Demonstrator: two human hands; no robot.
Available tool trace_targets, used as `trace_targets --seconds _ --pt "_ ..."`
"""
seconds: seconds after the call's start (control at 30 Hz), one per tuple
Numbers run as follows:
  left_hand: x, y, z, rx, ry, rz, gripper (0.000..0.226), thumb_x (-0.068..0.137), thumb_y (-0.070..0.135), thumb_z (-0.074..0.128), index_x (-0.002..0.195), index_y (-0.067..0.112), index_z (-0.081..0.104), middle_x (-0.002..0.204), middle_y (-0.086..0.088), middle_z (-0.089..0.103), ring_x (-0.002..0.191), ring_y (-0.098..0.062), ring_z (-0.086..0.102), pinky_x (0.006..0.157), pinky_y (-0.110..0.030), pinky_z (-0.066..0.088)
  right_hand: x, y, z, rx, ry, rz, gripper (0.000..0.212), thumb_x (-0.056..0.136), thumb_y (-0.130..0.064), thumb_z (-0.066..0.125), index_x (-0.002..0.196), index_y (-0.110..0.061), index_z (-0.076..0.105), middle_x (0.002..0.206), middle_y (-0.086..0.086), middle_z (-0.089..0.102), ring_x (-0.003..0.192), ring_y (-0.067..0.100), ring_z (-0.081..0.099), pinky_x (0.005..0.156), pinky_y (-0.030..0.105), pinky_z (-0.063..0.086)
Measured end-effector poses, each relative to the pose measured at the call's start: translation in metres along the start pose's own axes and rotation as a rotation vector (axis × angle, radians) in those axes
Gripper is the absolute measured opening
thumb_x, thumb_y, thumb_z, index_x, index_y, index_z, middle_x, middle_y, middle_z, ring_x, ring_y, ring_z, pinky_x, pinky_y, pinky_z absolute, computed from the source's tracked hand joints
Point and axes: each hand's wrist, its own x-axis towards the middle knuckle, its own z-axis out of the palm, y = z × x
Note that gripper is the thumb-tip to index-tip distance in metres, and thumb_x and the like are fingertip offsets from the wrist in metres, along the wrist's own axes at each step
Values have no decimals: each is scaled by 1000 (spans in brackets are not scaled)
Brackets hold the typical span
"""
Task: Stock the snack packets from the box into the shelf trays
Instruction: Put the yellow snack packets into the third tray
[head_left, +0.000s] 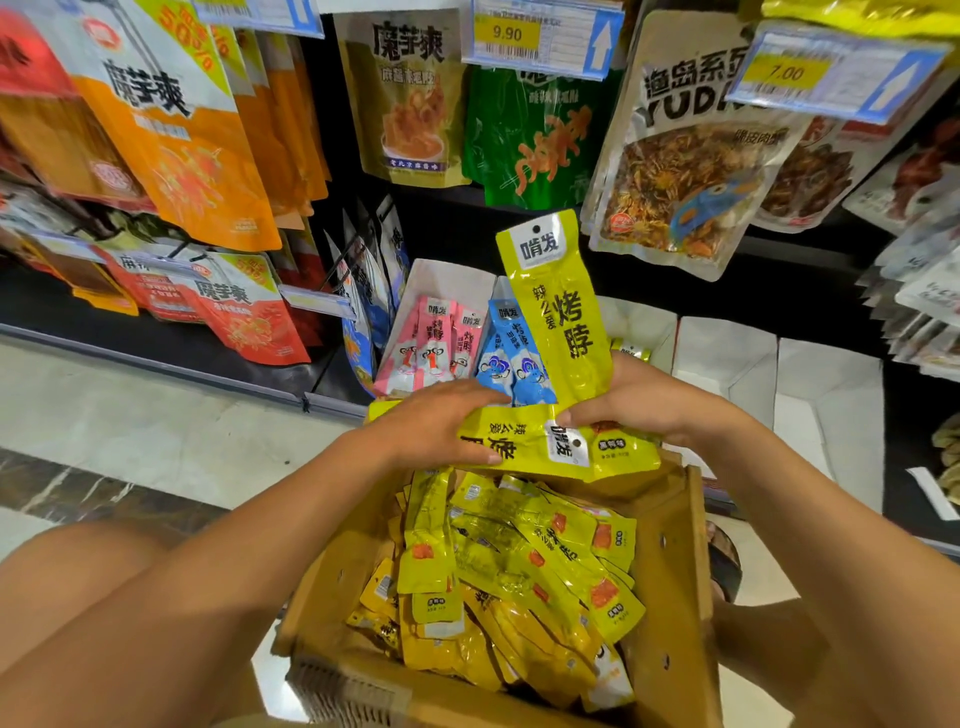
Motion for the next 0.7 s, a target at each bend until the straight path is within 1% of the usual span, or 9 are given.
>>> trace_targets --seconds 0.07,0.13,0.23,0.37,0.47,0.53,0.6,0.67,0.7 --pt "-1 1 -2 -53 -42 -43 63 88 55 73 144 32 54 139 6 62 127 -18 57 104 -41 49 -1 0 -1 5 -2 -9 49 73 -4 86 117 -7 64 111 23 70 102 41 67 88 55 55" --pt "-3 4 -4 -46 -60 -62 55 91 52 72 141 32 57 135 8 66 121 -17 60 98 -38 51 -1 0 -1 -3 8 -13 48 74 -4 86 116 -6 64 111 24 70 101 41 67 87 53 55" --pt "-5 6 -5 80 -25 -63 56 92 58 66 142 35 54 134 5 67 121 -23 61 92 -39 52 2 4 -2 -3 32 -13 48 74 -8 87 117 -7 65 109 20 72 99 38 70 89 53 57" --pt "-6 6 -6 287 9 -178 63 95 62 59 148 32 46 142 -1 61 128 -29 57 92 -43 50 7 9 -5 82 138 3 43 75 -11 87 113 -10 66 99 13 76 92 36 73 84 52 60" --pt "-7 6 -5 281 105 -288 58 98 57 57 145 25 45 136 -6 63 123 -33 59 88 -43 50 5 5 -10 130 193 -23 32 79 -12 84 107 -9 70 90 7 78 85 28 75 78 47 61" --pt "-3 1 -4 48 176 -395 57 100 52 58 144 18 46 136 -9 63 124 -34 58 91 -42 49 5 6 -8 142 239 2 31 79 -13 84 107 -11 70 92 7 78 84 26 75 78 44 61" --pt "3 -1 -4 -320 275 -451 60 99 48 61 145 12 47 141 -7 59 131 -30 55 102 -40 47 7 6 0 172 253 15 30 80 -20 84 107 -14 70 97 11 77 91 34 74 82 49 61" --pt "7 8 -7 -730 355 -466 59 98 44 65 144 13 47 146 4 50 134 -19 50 108 -32 42 10 7 11 172 260 35 44 79 -44 83 111 -19 68 106 5 75 96 34 72 88 48 59" --pt "10 10 -7 -901 356 -468 53 99 40 65 143 16 48 148 4 51 132 -15 52 106 -28 45 9 6 17 174 272 48 44 79 -54 79 108 -23 64 106 -5 72 93 24 70 91 40 56"
